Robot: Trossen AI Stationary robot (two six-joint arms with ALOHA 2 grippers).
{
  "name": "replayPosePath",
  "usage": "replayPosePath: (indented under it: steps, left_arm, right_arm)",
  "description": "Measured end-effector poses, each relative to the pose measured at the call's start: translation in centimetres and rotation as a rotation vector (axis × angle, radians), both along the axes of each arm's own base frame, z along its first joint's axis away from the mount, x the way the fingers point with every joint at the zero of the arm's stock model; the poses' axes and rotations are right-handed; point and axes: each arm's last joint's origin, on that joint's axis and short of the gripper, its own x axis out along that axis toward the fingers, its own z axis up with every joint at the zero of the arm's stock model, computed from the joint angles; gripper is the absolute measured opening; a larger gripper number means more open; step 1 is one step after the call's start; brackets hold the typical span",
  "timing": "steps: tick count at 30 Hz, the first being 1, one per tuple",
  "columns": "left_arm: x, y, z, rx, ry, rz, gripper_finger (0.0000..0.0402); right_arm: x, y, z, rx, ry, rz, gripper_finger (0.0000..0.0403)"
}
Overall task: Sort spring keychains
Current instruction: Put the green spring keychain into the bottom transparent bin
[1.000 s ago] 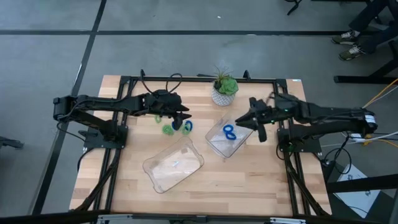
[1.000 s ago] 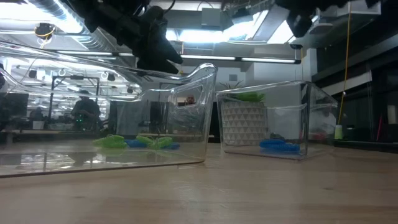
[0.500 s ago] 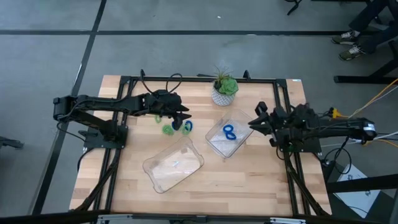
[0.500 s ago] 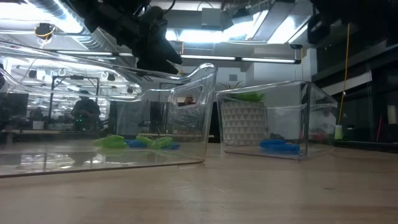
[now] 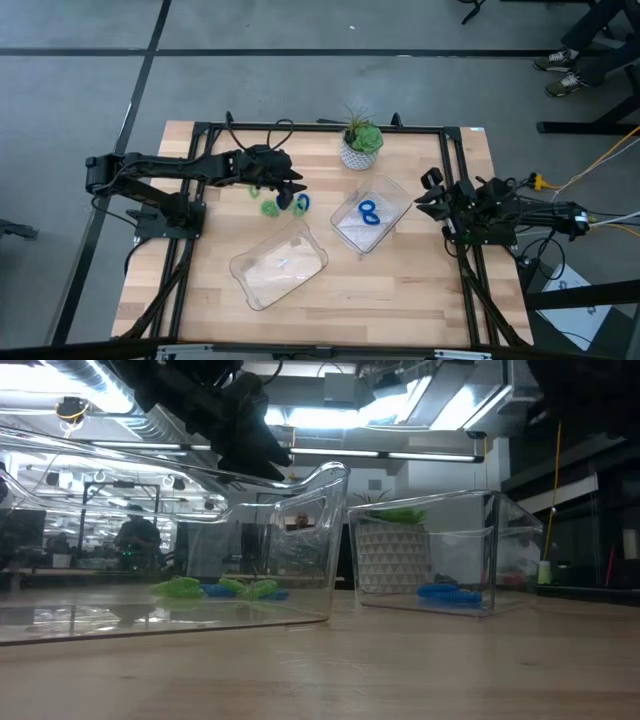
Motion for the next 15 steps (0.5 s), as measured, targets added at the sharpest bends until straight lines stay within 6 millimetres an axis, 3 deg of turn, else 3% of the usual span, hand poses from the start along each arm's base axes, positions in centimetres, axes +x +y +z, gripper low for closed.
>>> replayPosePath:
  steps: [15]
  left_arm:
    - [-1.1, -0.1, -1.5, -0.068, 0.184, 0.073, 0.0183]
  right_arm:
    - [-0.1, -0.8, -2.7, 0.071, 0.255, -0.272, 0.0067]
